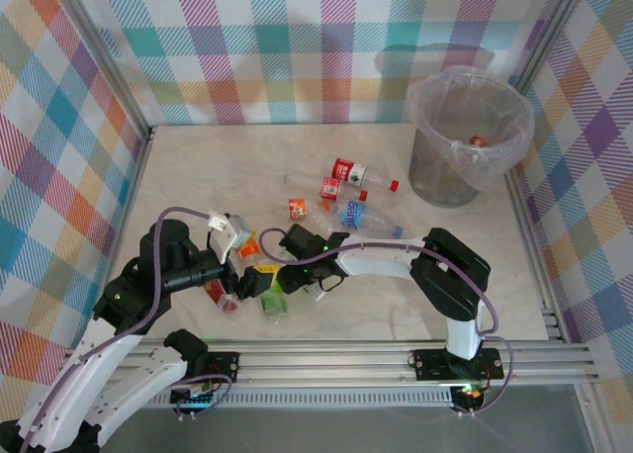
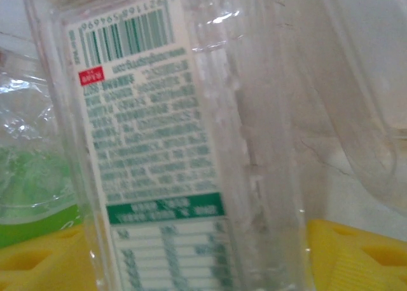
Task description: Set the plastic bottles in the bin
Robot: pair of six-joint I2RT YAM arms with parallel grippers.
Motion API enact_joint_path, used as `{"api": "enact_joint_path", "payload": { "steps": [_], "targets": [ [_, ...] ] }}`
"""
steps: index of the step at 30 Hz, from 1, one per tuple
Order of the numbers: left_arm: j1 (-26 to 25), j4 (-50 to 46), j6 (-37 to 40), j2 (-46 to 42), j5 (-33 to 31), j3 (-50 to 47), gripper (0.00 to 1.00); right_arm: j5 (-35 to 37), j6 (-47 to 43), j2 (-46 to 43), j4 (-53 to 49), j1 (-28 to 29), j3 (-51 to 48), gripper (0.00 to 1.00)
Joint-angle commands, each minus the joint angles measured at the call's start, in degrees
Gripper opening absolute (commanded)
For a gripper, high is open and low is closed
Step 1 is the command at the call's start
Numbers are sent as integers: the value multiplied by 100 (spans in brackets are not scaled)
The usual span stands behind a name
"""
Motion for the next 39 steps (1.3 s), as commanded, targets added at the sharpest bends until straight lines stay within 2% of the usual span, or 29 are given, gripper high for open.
{"api": "enact_joint_path", "payload": {
  "steps": [1,8,13,24,33,36,39],
  "targets": [
    [-29,153,88,22,95,-29,100,177,76,-18,-51,19,106,76],
    [-29,165,79,24,105,-39,100,486,-176,-201,-189,19,171,64],
    [-29,174,67,27,105,-36,100,306,-258,-578,-266,-86,187,61],
    [6,778,-367,-216,-304,-312,100,-253,-370,-1836,-341,-750,99,59],
    [50,1871,-1259,-682,-906,-872,100,-465,-870,-2660,-873,-1566,581,59],
    [50,2160,-1320,-709,-813,-977,100,-479,-1066,-2815,-1071,-1803,858,59],
    [50,2507,-1248,-635,-68,-1094,100,-511,-1268,-2891,-1291,-2062,1195,60]
  ]
}}
